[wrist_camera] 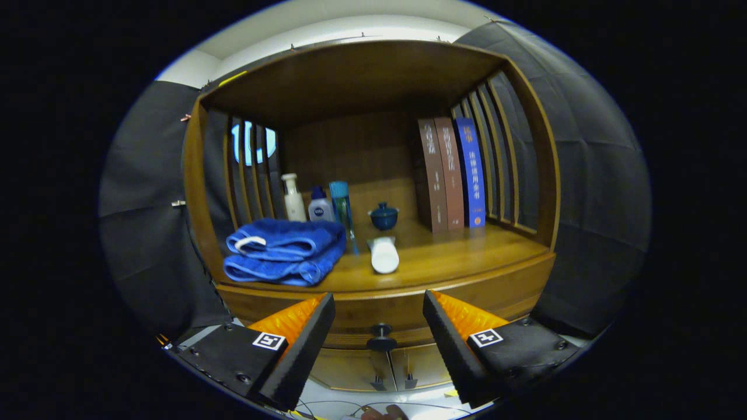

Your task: Pull open the drawer, take out the items inside it, and place them on the countertop above the cabinet.

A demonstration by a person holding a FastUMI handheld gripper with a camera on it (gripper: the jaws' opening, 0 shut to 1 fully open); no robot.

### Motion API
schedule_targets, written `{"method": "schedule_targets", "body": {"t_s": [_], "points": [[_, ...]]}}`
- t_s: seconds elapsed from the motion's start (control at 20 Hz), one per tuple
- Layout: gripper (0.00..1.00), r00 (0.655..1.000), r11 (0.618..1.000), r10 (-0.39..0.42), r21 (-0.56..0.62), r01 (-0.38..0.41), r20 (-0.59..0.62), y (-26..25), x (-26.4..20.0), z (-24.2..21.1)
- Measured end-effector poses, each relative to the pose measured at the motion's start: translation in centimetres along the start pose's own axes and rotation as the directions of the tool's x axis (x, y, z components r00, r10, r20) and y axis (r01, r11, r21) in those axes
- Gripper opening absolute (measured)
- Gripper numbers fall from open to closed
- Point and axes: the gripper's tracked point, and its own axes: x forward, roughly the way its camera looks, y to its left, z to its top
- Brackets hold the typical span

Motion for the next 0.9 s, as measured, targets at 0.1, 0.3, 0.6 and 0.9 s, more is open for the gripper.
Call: {"method": "schedule_targets", "body": {"t_s": [0.1, 0.3, 0.6, 0.9], "points": [[0.99, 0.999, 1.000, 0.009, -0.008, -0.008, 0.044, 0.5, -2.3, 3.3], [0.98, 0.989, 1.000, 0.013, -0.014, -0.011, 0.148, 1.3, -7.2, 10.1], [0.98, 0.979, 0.998, 0.041, -0.053, -0.031, 0.201, 3.0, -13.0, 15.4], [0.98, 0.975, 0.998, 0.050, -0.052, -0.040, 0.215, 3.4, -16.1, 16.4]]}}
